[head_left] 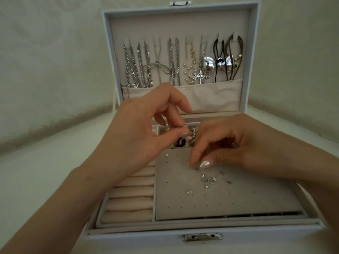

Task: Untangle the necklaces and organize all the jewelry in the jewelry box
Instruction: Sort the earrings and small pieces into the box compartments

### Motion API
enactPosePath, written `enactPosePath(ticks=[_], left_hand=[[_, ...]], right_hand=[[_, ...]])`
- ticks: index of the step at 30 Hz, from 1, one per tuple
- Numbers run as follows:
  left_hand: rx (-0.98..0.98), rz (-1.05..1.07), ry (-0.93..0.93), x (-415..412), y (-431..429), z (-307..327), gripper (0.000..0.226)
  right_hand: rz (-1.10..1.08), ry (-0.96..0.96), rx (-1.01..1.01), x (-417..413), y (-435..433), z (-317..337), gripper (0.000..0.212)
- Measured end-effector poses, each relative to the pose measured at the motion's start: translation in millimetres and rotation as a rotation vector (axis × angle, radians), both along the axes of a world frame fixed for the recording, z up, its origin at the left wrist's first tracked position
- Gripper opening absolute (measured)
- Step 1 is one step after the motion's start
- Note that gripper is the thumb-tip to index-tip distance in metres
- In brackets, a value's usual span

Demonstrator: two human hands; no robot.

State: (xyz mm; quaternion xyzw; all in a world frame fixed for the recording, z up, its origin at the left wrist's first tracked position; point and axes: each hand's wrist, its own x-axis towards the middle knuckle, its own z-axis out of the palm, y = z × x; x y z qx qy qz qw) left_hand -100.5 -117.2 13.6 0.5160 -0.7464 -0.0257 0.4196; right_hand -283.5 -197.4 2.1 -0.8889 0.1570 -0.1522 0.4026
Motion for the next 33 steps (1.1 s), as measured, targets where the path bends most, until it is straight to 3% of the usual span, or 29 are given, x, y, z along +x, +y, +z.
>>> enactPosePath(ticks=[13, 19, 24, 33], left_hand=[[0.013, -0.037, -0.11, 7.4, -1.5, -1.3, 0.009], [0.13, 0.001, -0.112, 23.6, -5.2, 0.9, 0.019], [0.265, -0.077, -0.042, 25.9, -9.6, -14.8, 0.004], [0.233, -0.056, -0.061, 24.7, -9.0, -21.4, 0.007]], right_hand=[[-0.06, 0.043, -0.151, 4.7, 4.6, 0.5, 0.008], [-0.128, -0.075, -0.012, 1.6, 3.3, 3.5, 0.008], [-0.141, -0.109, 0.041, 3.9, 2.4, 3.8, 0.009], [-0.167, -0.079, 0.091, 6.9, 3.5, 6.8, 0.008]])
